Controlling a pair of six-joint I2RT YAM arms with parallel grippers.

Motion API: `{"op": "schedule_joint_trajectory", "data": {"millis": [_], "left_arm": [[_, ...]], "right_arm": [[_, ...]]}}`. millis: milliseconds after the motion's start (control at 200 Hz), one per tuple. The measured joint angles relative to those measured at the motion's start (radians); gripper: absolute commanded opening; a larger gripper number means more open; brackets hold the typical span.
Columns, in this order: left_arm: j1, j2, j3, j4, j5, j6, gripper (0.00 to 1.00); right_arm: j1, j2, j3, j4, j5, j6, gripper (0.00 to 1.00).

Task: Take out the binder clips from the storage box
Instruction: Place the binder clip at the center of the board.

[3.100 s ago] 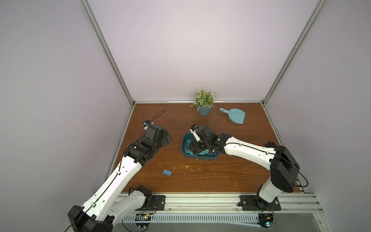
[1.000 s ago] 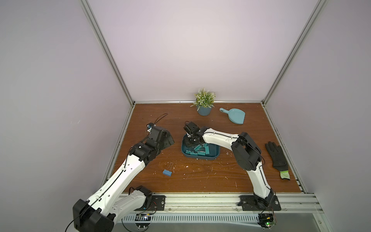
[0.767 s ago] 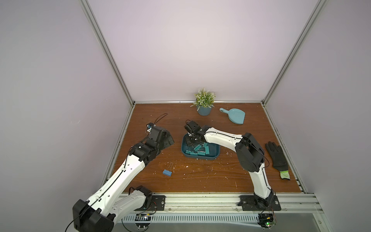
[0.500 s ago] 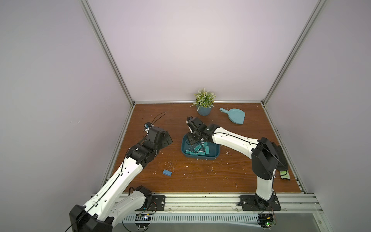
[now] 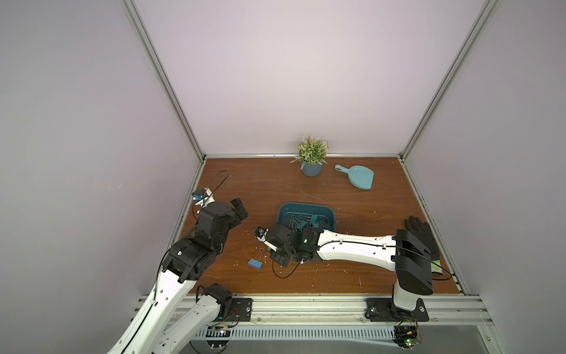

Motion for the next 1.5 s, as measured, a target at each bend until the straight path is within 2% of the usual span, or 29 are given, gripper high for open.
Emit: {"op": "schedule_joint_trajectory", "data": {"millis": [200, 445, 596, 656, 706, 836, 981, 1116, 1216, 1321, 1501], "left_arm": [[0.000, -0.061, 0.000, -0.042, -0.002, -0.006, 0.99], [0.000, -0.073, -0.002, -0.056, 0.008, -0.007, 0.99], [0.000, -0.075, -0.008, -0.060, 0.021, -0.007, 0.99], [0.000, -0.075, -0.008, -0.062, 0.025, -0.007, 0.99], [0.000, -0.075, -0.008, -0.062, 0.027, -0.007, 0.99], [0.000, -0.070, -0.008, -0.063, 0.032, -0.006, 0.99], [0.000, -0.043, -0.008, -0.063, 0.042, -0.006, 0.99], [0.000, 0.018, -0.008, -0.062, 0.050, -0.006, 0.99], [0.000, 0.069, -0.008, -0.048, 0.074, 0.000, 0.99], [0.001, 0.123, -0.010, 0.003, 0.117, 0.005, 0.99], [0.001, 0.211, -0.032, 0.100, 0.193, -0.006, 0.92]], "right_arm": [[0.061, 0.079, -0.006, 0.047, -0.020, -0.036, 0.26], [0.063, 0.183, -0.006, 0.075, -0.021, -0.056, 0.26], [0.063, 0.196, -0.006, 0.097, -0.021, -0.061, 0.28], [0.063, 0.197, -0.006, 0.100, -0.020, -0.063, 0.35], [0.063, 0.197, -0.006, 0.102, -0.019, -0.068, 0.48], [0.063, 0.199, -0.006, 0.101, -0.015, -0.072, 0.74], [0.057, 0.191, -0.006, 0.095, 0.008, -0.068, 0.90], [0.037, 0.124, -0.009, 0.081, 0.018, -0.041, 0.99], [-0.009, 0.013, -0.032, 0.087, 0.020, -0.003, 0.99], [-0.091, -0.121, -0.075, 0.105, 0.029, 0.051, 0.99], [-0.246, -0.273, -0.170, 0.112, 0.069, 0.138, 0.99]]}}
